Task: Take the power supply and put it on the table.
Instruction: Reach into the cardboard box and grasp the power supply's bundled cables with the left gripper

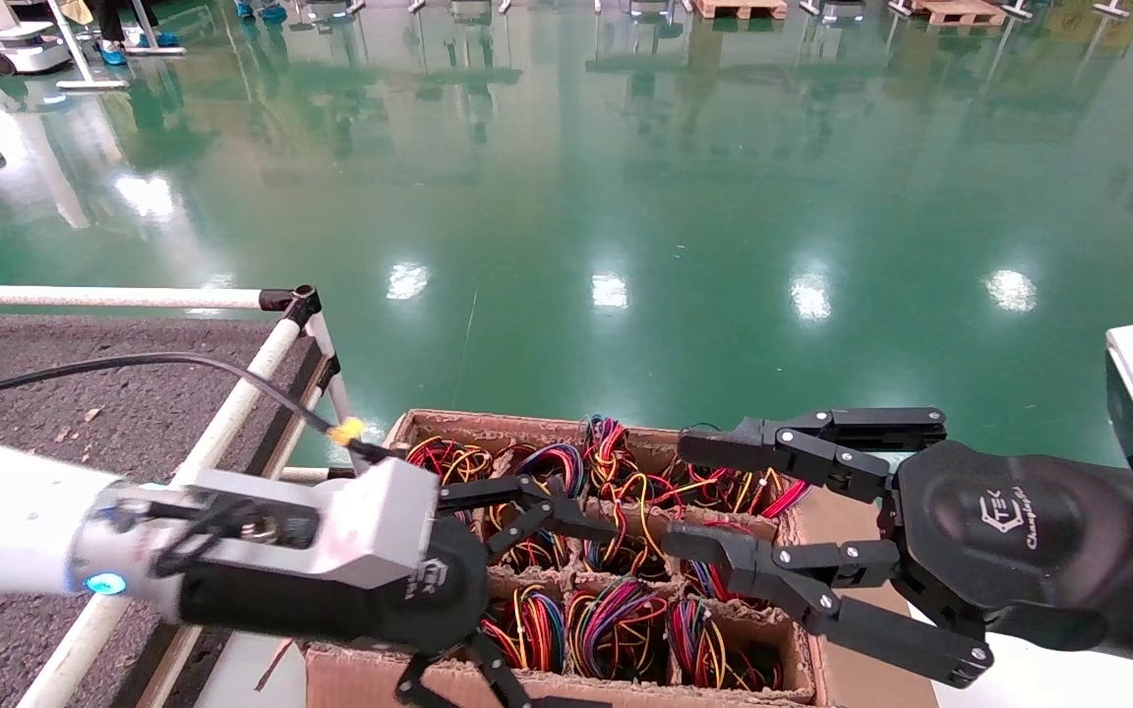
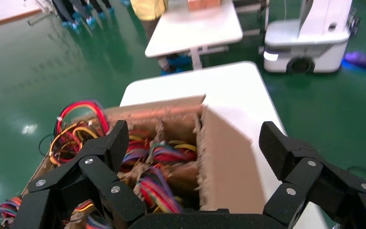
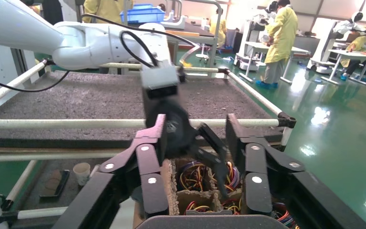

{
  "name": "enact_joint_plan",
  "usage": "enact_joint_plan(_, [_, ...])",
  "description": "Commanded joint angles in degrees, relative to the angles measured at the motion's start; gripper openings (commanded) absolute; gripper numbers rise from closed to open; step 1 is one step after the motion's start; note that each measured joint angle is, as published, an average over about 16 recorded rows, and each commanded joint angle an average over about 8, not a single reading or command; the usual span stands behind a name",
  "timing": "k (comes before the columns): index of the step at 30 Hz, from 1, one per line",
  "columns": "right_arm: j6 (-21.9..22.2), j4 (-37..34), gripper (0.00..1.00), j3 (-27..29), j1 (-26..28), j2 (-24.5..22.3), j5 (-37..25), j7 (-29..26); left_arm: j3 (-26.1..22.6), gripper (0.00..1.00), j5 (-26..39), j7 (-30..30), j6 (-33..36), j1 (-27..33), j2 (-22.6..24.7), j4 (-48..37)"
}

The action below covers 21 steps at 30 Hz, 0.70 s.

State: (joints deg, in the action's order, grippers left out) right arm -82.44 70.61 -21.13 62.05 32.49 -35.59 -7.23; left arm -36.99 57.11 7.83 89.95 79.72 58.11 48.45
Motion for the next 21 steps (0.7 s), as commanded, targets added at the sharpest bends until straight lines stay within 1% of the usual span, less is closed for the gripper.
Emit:
enact_joint_plan(1, [0.0,0.0,1.0,0.0,0.0,0.0,0.0,0.0,-1.28,1.0,1.1,1.58,-0.22,1.32,1.49,-1.39])
enact_joint_plan(7, [0.0,0.0,1.0,0.0,0.0,0.0,0.0,0.0,-3.47,1.0,3.11,5.22,-0.77,4.49,7.45,-8.78])
enact_joint_plan(11, [0.0,0.0,1.0,0.0,0.0,0.0,0.0,0.0,-4.58,1.0,4.34,7.78,-0.99,5.99,10.61,-12.9])
enact_joint_plan(21, [0.0,0.0,1.0,0.0,0.0,0.0,0.0,0.0,-5.5,1.0,6.21,16.36,-3.11,7.26,14.93,-19.44])
